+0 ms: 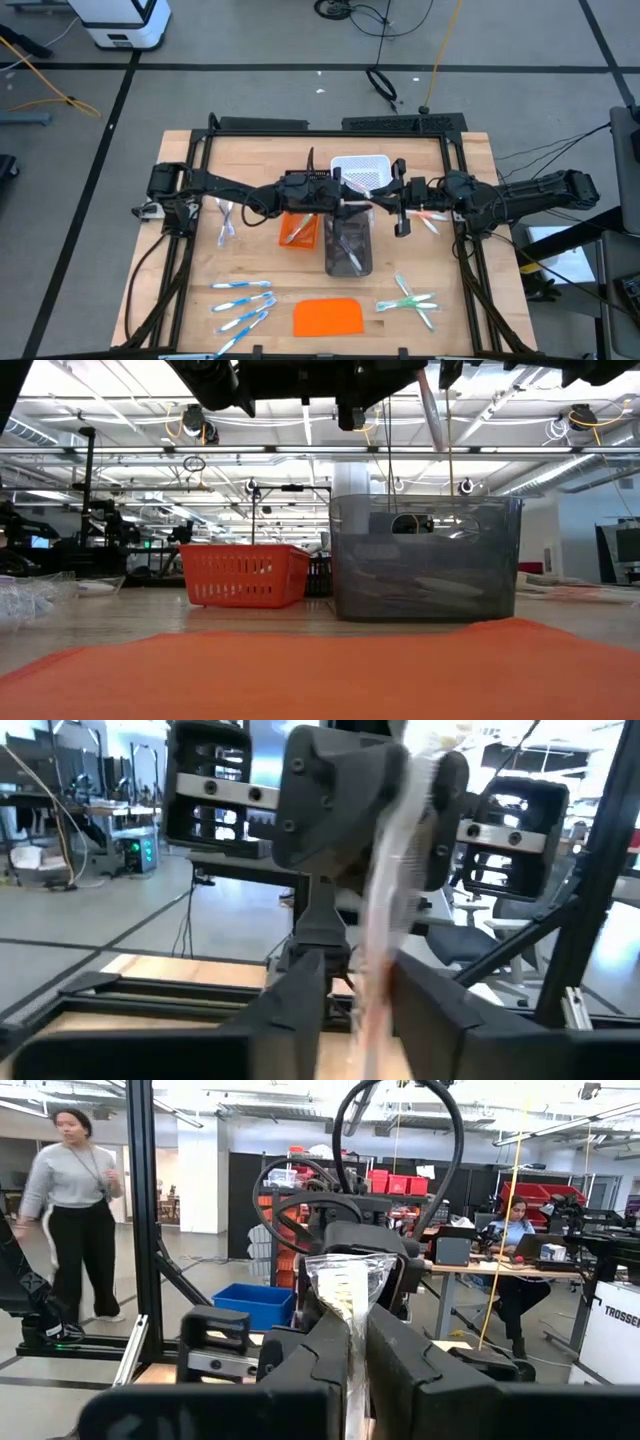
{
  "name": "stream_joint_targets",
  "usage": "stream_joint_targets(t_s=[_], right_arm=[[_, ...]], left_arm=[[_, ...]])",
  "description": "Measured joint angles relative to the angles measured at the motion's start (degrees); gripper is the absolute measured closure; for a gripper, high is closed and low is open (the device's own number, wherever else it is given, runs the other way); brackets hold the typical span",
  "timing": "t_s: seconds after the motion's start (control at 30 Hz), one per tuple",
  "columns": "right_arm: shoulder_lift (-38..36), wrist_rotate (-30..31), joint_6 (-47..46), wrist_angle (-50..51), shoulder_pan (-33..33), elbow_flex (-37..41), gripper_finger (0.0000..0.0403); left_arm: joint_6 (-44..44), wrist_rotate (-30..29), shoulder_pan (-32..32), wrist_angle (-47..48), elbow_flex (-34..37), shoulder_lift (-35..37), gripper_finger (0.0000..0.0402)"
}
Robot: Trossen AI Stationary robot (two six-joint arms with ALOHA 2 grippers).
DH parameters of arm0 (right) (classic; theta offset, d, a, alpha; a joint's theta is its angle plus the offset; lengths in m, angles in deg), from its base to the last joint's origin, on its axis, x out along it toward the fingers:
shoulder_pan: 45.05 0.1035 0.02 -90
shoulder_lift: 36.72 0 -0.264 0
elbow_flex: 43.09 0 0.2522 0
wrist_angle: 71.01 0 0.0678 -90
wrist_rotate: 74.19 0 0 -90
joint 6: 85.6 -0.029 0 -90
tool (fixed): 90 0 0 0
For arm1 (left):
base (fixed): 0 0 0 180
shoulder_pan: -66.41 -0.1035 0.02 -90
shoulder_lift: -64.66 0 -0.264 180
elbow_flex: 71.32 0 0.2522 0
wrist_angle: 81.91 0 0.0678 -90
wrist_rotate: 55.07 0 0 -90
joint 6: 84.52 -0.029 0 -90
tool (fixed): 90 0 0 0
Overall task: Pick & Place Toothbrushes
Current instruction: Put the orange toothbrush into the white bin
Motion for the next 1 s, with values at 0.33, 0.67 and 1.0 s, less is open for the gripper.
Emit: stream_joint_targets(t_s=[0.33, 0.67, 1.0], right_arm=[[0.0, 0.2, 1.2, 0.8, 0.0, 0.0, 0.0380], [0.0, 0.5, 1.2, 1.8, 0.0, 0.0, 0.0304], [-2.5, 8.9, 2.6, 5.2, 0.0, 0.1, 0.0281]], left_arm=[[-1.2, 2.3, -0.4, -0.1, 0.0, 0.0, 0.0394], [-1.7, 1.9, -2.0, 1.8, 0.0, 0.0, 0.0398], [-2.0, -0.1, -4.5, 10.8, 0.0, 2.3, 0.0398]])
